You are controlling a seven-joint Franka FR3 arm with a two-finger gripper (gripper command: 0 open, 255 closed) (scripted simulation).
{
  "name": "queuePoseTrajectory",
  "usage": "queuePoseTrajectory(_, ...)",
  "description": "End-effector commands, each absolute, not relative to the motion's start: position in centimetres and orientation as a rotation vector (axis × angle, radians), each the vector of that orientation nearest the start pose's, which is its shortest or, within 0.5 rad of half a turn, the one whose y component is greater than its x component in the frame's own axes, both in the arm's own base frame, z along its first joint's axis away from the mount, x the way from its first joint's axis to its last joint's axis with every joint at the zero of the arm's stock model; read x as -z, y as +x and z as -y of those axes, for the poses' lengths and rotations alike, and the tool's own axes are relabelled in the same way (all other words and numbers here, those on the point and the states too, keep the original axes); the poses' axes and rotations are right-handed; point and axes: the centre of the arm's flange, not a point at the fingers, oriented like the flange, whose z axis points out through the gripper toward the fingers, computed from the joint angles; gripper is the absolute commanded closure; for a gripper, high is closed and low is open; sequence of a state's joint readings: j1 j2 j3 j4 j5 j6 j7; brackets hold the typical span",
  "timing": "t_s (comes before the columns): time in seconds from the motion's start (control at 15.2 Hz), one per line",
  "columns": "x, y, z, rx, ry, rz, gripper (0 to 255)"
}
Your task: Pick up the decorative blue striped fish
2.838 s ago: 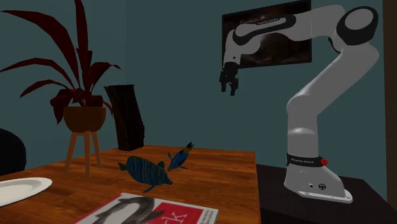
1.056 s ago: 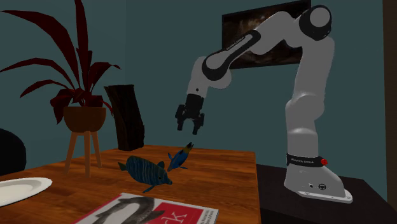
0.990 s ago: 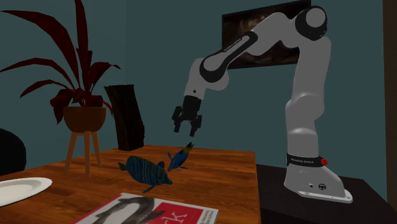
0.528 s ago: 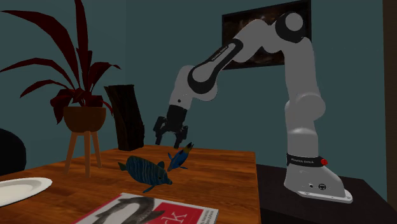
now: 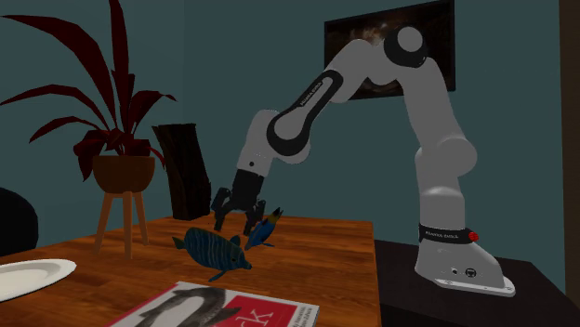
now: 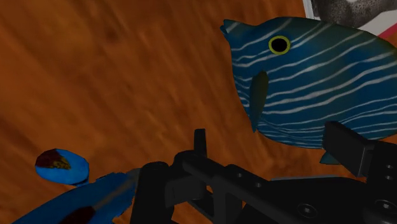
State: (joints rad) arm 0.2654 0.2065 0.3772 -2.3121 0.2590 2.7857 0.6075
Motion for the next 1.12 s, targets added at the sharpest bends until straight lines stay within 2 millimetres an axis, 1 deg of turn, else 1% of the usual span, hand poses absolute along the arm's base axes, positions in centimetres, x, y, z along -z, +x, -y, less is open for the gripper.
queuePoseTrajectory(0.0,-27.7,44.7,-32.0,0.149,-2.803,-0.301,0)
queuePoseTrajectory(0.13,-27.4,44.7,-32.0,0.149,-2.803,-0.301,0)
queuePoseTrajectory(0.2,-27.3,44.7,-32.0,0.149,-2.803,-0.301,255)
queuePoseTrajectory(0.79,-27.4,44.7,-32.0,0.149,-2.803,-0.301,255)
queuePoseTrajectory(1.06,-29.5,44.7,-32.0,0.149,-2.803,-0.301,255)
